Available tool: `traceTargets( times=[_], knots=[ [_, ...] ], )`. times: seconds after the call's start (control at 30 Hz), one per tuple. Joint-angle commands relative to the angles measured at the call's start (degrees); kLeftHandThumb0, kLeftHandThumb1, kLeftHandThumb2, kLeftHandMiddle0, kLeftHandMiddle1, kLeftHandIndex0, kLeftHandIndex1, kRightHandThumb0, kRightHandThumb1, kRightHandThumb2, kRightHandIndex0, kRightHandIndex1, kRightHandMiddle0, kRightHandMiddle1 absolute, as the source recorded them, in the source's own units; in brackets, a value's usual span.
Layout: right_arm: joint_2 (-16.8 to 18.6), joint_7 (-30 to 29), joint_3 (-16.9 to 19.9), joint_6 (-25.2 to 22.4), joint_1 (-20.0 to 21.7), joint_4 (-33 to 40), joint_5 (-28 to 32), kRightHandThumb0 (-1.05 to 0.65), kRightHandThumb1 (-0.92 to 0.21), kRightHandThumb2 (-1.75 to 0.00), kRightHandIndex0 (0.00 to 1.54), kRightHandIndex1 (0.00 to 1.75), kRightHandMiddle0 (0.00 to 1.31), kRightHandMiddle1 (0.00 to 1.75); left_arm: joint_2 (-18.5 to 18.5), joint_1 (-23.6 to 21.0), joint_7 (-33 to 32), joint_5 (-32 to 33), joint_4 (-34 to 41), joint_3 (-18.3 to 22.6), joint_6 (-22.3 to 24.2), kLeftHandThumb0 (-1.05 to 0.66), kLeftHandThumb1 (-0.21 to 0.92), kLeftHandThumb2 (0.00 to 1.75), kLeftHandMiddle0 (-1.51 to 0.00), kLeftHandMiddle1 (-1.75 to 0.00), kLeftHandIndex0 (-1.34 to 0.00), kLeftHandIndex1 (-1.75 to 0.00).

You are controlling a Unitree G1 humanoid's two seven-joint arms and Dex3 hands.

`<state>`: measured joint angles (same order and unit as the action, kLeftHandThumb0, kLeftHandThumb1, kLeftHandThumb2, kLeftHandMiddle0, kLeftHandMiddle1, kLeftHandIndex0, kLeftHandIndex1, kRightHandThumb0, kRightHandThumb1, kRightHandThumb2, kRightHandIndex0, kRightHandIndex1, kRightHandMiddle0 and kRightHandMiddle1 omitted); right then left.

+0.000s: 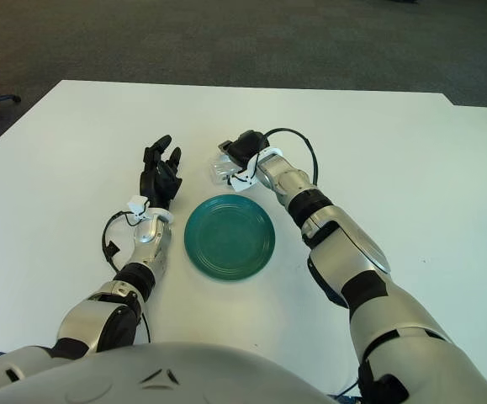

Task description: Put the bottle into the plate.

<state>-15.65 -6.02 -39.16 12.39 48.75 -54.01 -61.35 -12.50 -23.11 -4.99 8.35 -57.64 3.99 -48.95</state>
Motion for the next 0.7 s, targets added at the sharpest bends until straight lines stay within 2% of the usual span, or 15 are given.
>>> traceTargets(
  times=[0.0, 0.43, 0.5, 0.57, 0.6, 0.63, 0.67],
  knots=[
    [-1.14, -1.26, -0.85, 1.07, 0.02, -4.46, 1.11, -1.05, -0.92, -0.57, 0.04, 0.02, 0.0, 0.0, -13.75, 14.65, -2.5, 0.41, -6.32, 0.32, -4.06, -0.78, 0.92, 0.9, -0.51, -0.01, -0.06, -0.87],
    [-2.67, -3.94, -0.23, 3.5, -0.88, -6.02, 3.4, -1.05, -0.92, -0.48, 0.15, 0.04, 0.06, 0.03, -14.72, 14.28, -4.08, -0.26, -6.71, -0.24, -6.5, -0.76, 0.92, 0.91, -0.56, -0.04, -0.1, -0.88],
    [-2.89, -5.15, -0.11, 4.16, -0.98, -6.51, 3.67, -1.05, -0.92, -0.4, 0.24, 0.04, 0.02, 0.3, -14.94, 14.16, -4.28, -0.26, -7.08, -0.3, -6.82, -0.77, 0.92, 0.91, -0.55, -0.03, -0.09, -0.87],
    [-3.08, -6.11, 0.08, 4.76, -1.0, -6.9, 4.01, -1.05, -0.92, -0.36, 0.28, 0.04, 0.01, 0.42, -15.15, 14.06, -4.28, -0.22, -7.29, -0.3, -7.1, -0.77, 0.92, 0.91, -0.54, -0.03, -0.08, -0.87],
    [-3.15, -6.54, 0.19, 5.03, -1.0, -7.07, 4.17, -1.05, -0.92, -0.32, 0.33, 0.06, 0.01, 0.61, -15.23, 14.06, -4.2, -0.17, -7.32, -0.29, -7.25, -0.78, 0.92, 0.91, -0.54, -0.02, -0.08, -0.87],
    [-3.22, -7.11, 0.4, 5.36, -1.04, -7.24, 4.42, -1.05, -0.92, -0.3, 0.35, 0.06, 0.01, 0.68, -15.32, 14.08, -4.04, -0.06, -7.34, -0.25, -7.41, -0.78, 0.92, 0.91, -0.53, -0.02, -0.08, -0.87],
    [-3.23, -8.0, 0.89, 5.86, -1.13, -7.4, 4.95, -1.04, -0.92, -0.26, 0.4, 0.08, 0.0, 0.85, -15.4, 14.09, -3.8, 0.24, -7.32, -0.08, -7.48, -0.78, 0.92, 0.91, -0.53, -0.02, -0.07, -0.87]
  ],
)
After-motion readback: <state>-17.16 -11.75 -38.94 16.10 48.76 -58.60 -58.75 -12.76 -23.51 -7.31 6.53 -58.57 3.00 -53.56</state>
